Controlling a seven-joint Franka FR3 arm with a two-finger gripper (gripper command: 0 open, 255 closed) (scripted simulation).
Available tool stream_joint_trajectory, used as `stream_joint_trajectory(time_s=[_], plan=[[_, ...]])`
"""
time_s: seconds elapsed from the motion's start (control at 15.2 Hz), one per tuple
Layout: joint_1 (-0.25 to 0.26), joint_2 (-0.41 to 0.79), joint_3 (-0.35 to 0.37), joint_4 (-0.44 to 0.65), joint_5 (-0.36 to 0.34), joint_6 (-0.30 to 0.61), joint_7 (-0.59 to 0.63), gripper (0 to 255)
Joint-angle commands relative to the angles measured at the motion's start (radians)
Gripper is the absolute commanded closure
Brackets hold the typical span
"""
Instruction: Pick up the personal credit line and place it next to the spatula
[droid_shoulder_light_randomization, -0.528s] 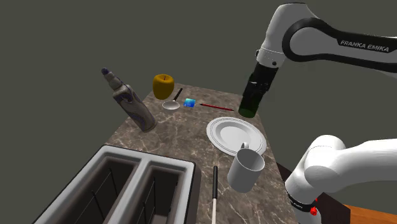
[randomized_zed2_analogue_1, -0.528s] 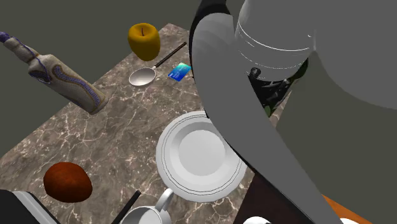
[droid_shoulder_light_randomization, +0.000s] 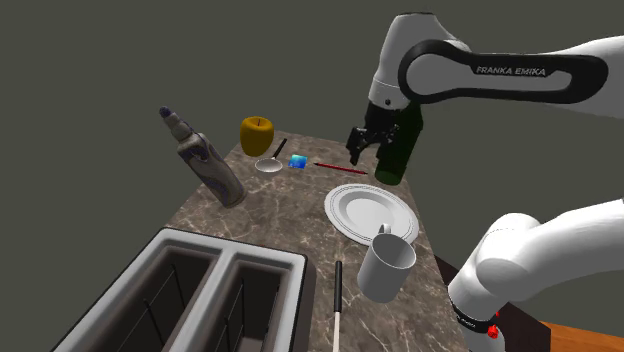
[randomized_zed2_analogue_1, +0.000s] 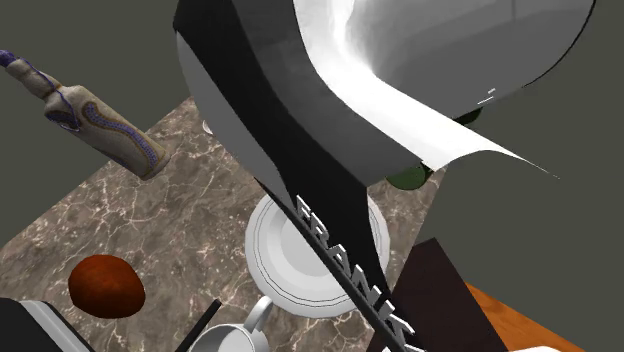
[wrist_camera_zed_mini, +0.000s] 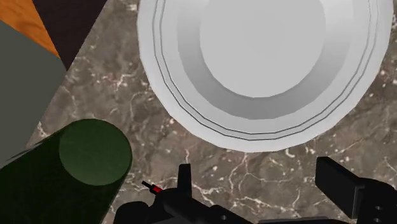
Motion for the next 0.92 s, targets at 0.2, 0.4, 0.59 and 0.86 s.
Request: stream_joint_trajectory(time_s=[0.2,0.4,0.59,0.86], plan=[[-0.05,0.195,0.074,0.113,-0.02,0.094,0.201,0],[-0.078,0.315,0.108,0.197,-0.052,0.131,0.322,0],[-0.1,0.436,0.134,0.293,-0.096,0.153,0.443,0],[-0.114,0.598,0.147,0.439,-0.165,0.159,0.6,0]])
